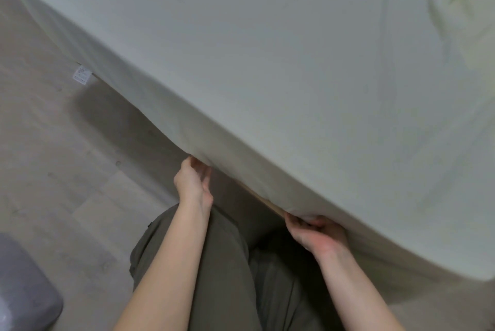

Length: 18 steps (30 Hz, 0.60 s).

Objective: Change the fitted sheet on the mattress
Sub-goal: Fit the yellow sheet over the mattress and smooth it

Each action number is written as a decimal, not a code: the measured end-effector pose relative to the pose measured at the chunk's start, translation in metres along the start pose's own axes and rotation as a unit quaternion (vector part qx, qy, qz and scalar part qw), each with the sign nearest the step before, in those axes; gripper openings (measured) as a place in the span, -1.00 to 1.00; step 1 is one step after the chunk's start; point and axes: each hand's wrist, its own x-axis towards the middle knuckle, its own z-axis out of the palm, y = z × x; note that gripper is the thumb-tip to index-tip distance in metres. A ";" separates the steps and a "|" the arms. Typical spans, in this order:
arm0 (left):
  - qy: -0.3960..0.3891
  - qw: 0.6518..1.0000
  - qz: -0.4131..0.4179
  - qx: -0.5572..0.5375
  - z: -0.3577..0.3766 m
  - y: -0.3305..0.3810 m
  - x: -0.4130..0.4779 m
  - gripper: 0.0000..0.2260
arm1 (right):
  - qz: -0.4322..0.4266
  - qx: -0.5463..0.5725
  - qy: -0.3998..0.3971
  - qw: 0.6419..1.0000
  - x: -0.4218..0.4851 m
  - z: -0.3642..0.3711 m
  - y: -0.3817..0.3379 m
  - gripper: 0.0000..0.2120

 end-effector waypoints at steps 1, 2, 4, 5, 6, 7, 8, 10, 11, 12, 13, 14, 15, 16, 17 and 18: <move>-0.024 1.000 -0.013 0.003 0.001 0.000 -0.001 -0.84 | 0.000 0.000 -0.003 1.000 0.001 -0.001 0.000 -0.82; -0.037 0.999 -0.018 0.012 0.004 0.001 -0.001 -0.83 | 0.000 0.002 -0.012 1.000 0.001 -0.001 0.000 -0.82; -0.049 0.998 -0.025 0.027 0.011 0.005 0.001 -0.79 | -0.008 -0.004 -0.026 1.000 -0.001 0.001 0.002 -0.73; -0.055 0.998 -0.034 0.023 0.014 0.006 0.002 -0.78 | -0.013 -0.007 -0.027 1.000 -0.003 0.001 0.003 -0.72; -0.061 0.997 -0.047 0.014 0.015 0.008 0.003 -0.77 | -0.015 -0.006 -0.029 0.999 -0.004 0.002 0.003 -0.72; -0.062 0.996 -0.063 0.003 0.015 0.008 0.005 -0.77 | -0.014 -0.006 -0.027 1.000 -0.005 0.002 0.003 -0.73; -0.059 0.995 -0.078 -0.009 0.014 0.006 0.006 -0.76 | -0.011 -0.004 -0.025 1.000 -0.004 0.002 0.003 -0.75; -0.048 0.994 -0.089 -0.034 0.013 0.001 0.004 -0.73 | -0.002 0.000 -0.019 1.000 -0.004 0.001 0.001 -0.75; -0.047 0.994 -0.086 -0.041 0.013 -0.002 0.002 -0.73 | 0.002 0.002 -0.014 1.000 -0.003 0.001 -0.001 -0.73; -0.048 0.995 -0.081 -0.045 0.014 -0.006 0.000 -0.73 | 0.004 0.004 -0.012 1.000 -0.003 0.001 -0.001 -0.70; -0.050 0.995 -0.077 -0.047 0.015 -0.008 -0.002 -0.74 | 0.004 0.002 -0.010 1.000 -0.003 0.001 -0.002 -0.68; -0.053 0.994 -0.076 -0.051 0.016 -0.010 -0.003 -0.73 | 0.004 0.001 -0.009 1.000 -0.003 0.001 -0.002 -0.66; -0.055 0.994 -0.081 -0.056 0.017 -0.012 -0.003 -0.73 | 0.005 -0.001 -0.008 1.000 -0.002 0.001 -0.002 -0.65; -0.063 0.991 -0.094 -0.067 0.016 -0.014 -0.002 -0.71 | 0.005 -0.005 -0.007 1.000 -0.002 0.001 -0.002 -0.64; -0.079 0.987 -0.115 -0.080 0.013 -0.017 -0.002 -0.69 | 0.003 -0.009 -0.005 1.000 -0.001 0.001 -0.002 -0.64; -0.100 0.981 -0.141 -0.090 0.011 -0.021 -0.002 -0.65 | 0.002 -0.006 -0.004 1.000 0.000 0.000 -0.001 -0.63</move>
